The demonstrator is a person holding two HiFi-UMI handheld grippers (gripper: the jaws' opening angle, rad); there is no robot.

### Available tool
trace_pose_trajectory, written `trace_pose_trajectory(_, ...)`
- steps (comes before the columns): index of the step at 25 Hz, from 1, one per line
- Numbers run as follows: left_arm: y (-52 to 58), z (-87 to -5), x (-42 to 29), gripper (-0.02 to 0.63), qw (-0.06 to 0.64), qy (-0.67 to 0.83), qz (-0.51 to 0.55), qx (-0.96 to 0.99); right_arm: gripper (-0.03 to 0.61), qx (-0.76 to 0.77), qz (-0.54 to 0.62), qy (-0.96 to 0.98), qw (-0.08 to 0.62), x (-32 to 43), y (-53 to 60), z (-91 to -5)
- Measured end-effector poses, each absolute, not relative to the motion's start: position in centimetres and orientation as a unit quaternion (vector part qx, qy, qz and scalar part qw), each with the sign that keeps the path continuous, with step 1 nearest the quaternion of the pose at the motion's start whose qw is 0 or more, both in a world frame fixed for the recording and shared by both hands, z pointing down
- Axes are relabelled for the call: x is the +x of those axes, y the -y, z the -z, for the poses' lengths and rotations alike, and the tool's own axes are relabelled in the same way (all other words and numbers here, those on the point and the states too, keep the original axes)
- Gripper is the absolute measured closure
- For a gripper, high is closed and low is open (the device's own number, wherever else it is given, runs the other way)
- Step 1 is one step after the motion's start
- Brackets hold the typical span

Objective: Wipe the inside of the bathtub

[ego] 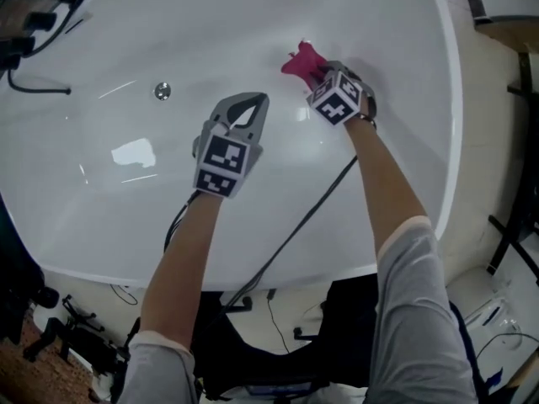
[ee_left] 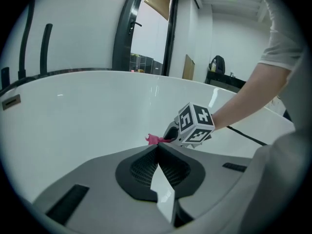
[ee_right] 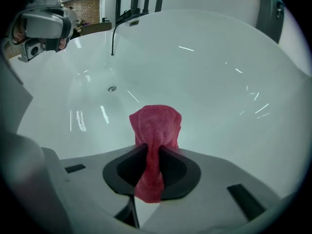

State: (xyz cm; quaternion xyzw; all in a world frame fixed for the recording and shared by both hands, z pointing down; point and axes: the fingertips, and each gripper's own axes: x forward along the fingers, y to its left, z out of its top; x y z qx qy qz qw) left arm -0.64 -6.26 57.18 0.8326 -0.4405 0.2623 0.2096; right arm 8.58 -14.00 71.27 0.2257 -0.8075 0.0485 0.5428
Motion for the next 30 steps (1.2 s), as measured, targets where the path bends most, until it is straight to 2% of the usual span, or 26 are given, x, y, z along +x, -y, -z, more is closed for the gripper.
trace_pose_trajectory(7, 7.9, -64.9, 0.8, 0.609, 0.215, 0.429, -0.268, 0.835, 0.505, 0.223, -0.009, 0.795, 0.564, 7.7, 15.4, -78.2)
trace_pose_trajectory(14, 7.2, -69.8, 0.1, 0.609, 0.23, 0.43, -0.278, 0.828, 0.506, 0.148, 0.043, 0.744, 0.65, 6.9, 13.5, -84.9)
trace_pose_trajectory(19, 6.9, -70.8, -0.9, 0.609, 0.238, 0.437, -0.282, 0.82, 0.506, 0.084, 0.079, 0.696, 0.708, 7.9, 12.1, -87.9)
trace_pose_trajectory(24, 7.3, -70.6, -1.5, 0.609, 0.235, 0.44, -0.282, 0.819, 0.518, 0.043, 0.142, 0.658, 0.738, 8.6, 10.7, -88.3)
trace_pose_trajectory(30, 7.4, -69.7, -1.5, 0.609, 0.242, 0.444, -0.274, 0.818, 0.517, -0.072, 0.174, 0.594, 0.782, 11.5, 4.3, -90.1)
